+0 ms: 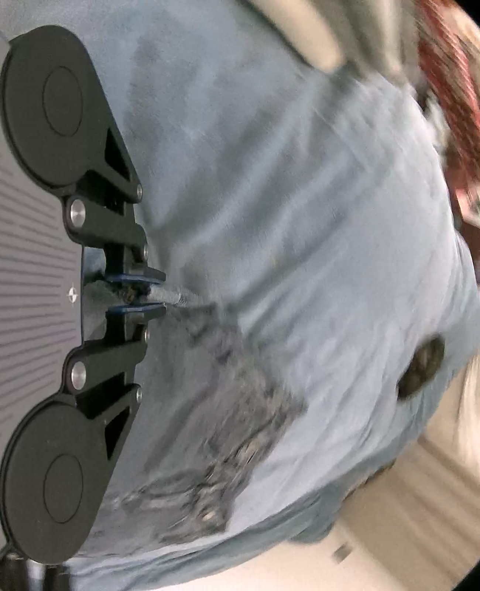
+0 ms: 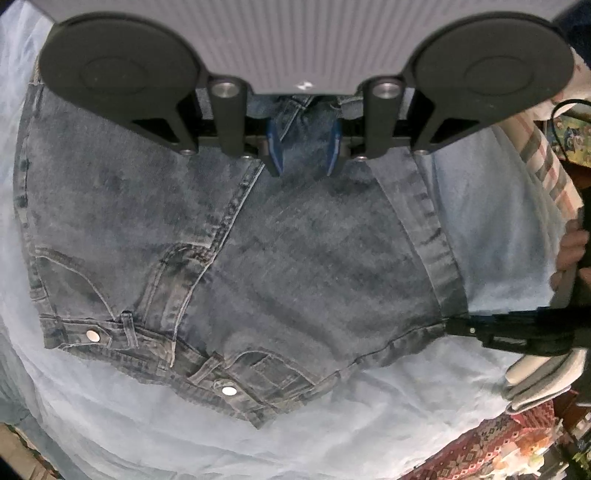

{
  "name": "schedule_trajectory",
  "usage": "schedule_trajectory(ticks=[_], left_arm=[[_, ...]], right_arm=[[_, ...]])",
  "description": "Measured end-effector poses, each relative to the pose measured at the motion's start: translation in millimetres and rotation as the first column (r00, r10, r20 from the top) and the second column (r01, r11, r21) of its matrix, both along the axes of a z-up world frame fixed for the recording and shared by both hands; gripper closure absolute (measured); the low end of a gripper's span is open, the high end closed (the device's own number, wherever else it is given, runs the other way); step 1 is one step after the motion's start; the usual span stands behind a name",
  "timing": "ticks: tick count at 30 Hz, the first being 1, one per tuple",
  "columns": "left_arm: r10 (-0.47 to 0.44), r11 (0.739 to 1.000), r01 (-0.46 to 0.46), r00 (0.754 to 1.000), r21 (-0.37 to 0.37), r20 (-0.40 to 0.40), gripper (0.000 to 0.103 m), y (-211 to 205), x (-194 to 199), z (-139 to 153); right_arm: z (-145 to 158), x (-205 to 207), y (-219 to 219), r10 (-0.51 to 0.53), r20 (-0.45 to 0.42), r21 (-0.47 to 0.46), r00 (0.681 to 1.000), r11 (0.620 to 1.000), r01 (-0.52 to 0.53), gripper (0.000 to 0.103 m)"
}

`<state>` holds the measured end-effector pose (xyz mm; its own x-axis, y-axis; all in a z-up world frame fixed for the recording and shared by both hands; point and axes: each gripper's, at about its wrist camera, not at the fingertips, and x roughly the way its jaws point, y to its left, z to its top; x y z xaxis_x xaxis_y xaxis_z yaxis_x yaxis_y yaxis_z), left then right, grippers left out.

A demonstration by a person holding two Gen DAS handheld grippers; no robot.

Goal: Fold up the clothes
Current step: 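Lift one shorts leg with the right tool and fold it over the other leg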

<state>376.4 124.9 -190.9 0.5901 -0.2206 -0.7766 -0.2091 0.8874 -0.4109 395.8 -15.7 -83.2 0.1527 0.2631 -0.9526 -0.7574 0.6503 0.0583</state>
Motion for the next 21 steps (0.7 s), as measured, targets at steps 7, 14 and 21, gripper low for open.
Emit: schedule_trajectory(ticks=[7, 14, 21], left_arm=[[-0.248, 0.969, 0.245, 0.963, 0.041, 0.103, 0.094, -64.6, 4.1, 48.3], [-0.470, 0.883, 0.463, 0.869, 0.079, 0.153, 0.094, -152.5, 6.7, 66.3], [-0.554, 0.831, 0.539, 0.822, 0.137, 0.134, 0.094, -191.1, -3.7, 60.7]], right_arm=[[11.9, 15.4, -15.8, -0.086, 0.025, 0.048, 0.996, 0.995, 0.085, 0.074], [32.3, 50.7, -57.6, -0.226, -0.127, 0.264, 0.966, 0.931, 0.253, 0.067], [9.0, 78.7, -60.4, -0.295, -0.247, 0.330, 0.923, 0.870, 0.366, 0.067]])
